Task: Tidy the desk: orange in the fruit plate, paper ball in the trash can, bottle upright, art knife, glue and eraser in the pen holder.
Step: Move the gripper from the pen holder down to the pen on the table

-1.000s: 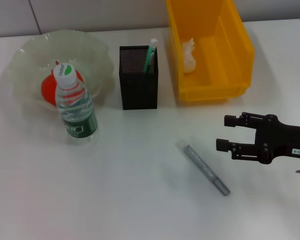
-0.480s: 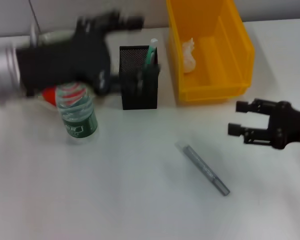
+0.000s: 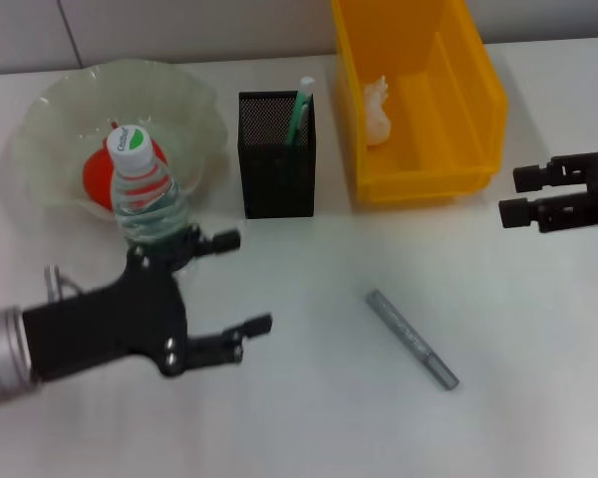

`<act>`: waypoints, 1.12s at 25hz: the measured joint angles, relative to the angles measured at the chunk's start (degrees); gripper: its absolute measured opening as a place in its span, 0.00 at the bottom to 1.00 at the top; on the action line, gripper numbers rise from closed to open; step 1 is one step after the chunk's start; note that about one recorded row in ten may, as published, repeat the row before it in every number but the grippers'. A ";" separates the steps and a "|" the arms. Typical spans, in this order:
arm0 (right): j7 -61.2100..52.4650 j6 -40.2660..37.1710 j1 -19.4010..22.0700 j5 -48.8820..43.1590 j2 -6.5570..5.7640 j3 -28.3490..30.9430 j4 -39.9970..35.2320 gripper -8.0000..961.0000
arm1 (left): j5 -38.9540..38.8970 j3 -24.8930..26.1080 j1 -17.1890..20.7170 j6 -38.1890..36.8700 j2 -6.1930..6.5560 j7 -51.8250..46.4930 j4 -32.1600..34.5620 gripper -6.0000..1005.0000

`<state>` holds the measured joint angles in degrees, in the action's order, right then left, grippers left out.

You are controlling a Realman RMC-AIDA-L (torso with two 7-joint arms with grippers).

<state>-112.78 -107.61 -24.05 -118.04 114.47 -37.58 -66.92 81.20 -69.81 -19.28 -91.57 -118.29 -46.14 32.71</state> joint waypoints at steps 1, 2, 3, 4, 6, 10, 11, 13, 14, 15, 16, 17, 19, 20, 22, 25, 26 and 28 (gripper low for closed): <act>-3.73 -0.90 -1.48 -2.06 -0.18 -0.23 -1.84 0.80 | 0.00 0.04 0.76 0.06 -0.01 1.16 -1.00 0.85; -7.28 -1.71 -3.08 -4.49 -0.39 -0.36 -3.18 0.80 | 0.01 0.14 1.23 0.20 0.01 1.80 -1.86 0.85; -10.94 -2.62 -5.04 -7.33 -0.60 -0.55 -4.39 0.80 | 0.18 0.28 1.48 0.44 0.11 2.08 -2.72 0.85; -14.11 -3.36 -7.20 -10.27 -0.80 -0.87 -5.14 0.80 | 0.34 0.38 1.61 0.60 0.18 2.27 -3.41 0.85; -20.08 -4.50 -11.63 -16.18 -1.31 -2.80 -5.82 0.80 | 0.88 0.51 1.72 1.13 0.28 3.15 -5.10 0.85; -28.07 -4.88 -18.35 -22.69 -1.65 -10.60 -5.57 0.80 | 1.19 0.61 2.22 1.65 0.31 4.70 -6.50 0.85; -29.61 -4.76 -19.84 -23.60 -1.65 -12.65 -5.18 0.80 | 1.18 0.64 2.27 1.65 0.31 4.71 -6.51 0.85; -32.36 -4.35 -22.66 -24.88 -1.24 -16.22 -4.02 0.80 | 1.19 0.68 2.33 1.67 0.23 4.73 -6.55 0.85; -33.39 -3.99 -23.94 -25.51 -0.89 -17.77 -3.35 0.80 | 1.21 0.70 2.32 1.73 0.18 4.74 -6.55 0.85; -34.09 -3.68 -25.07 -26.04 -0.34 -18.99 -2.66 0.80 | 1.24 0.71 2.33 1.87 0.15 4.74 -6.57 0.85; -34.80 -3.08 -26.37 -27.16 0.56 -20.45 -1.65 0.80 | 1.27 0.72 2.34 2.01 0.16 4.74 -6.59 0.85; -35.15 -2.79 -27.27 -28.09 1.24 -21.48 -0.97 0.80 | 1.27 0.73 2.36 2.11 0.15 4.75 -6.60 0.85; -35.83 -1.99 -29.03 -31.39 2.96 -23.41 0.54 0.80 | 1.25 0.73 2.42 2.34 0.16 4.73 -6.61 0.85; -36.21 -1.57 -29.99 -33.53 3.70 -24.27 1.33 0.80 | 1.25 0.73 2.45 2.50 0.16 4.68 -6.61 0.85; -38.46 0.01 -31.90 -36.10 4.70 -27.35 3.91 0.80 | 1.24 0.69 2.52 3.21 0.17 4.43 -6.64 0.85; -42.29 1.85 -32.33 -36.08 4.81 -31.32 4.87 0.80 | 1.34 0.36 2.58 3.60 0.18 4.30 -6.90 0.85; -42.29 1.85 -32.33 -36.08 4.81 -31.32 4.87 0.80 | 1.34 0.36 2.58 3.60 0.18 4.30 -6.90 0.85; -44.09 3.24 -32.12 -36.08 4.93 -33.60 5.30 0.80 | 1.63 0.32 2.60 3.80 0.26 4.26 -7.29 0.85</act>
<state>-156.87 -104.37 -56.17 -154.13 119.40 -71.18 -61.62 82.83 -69.48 -16.68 -87.77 -118.03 -41.88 25.42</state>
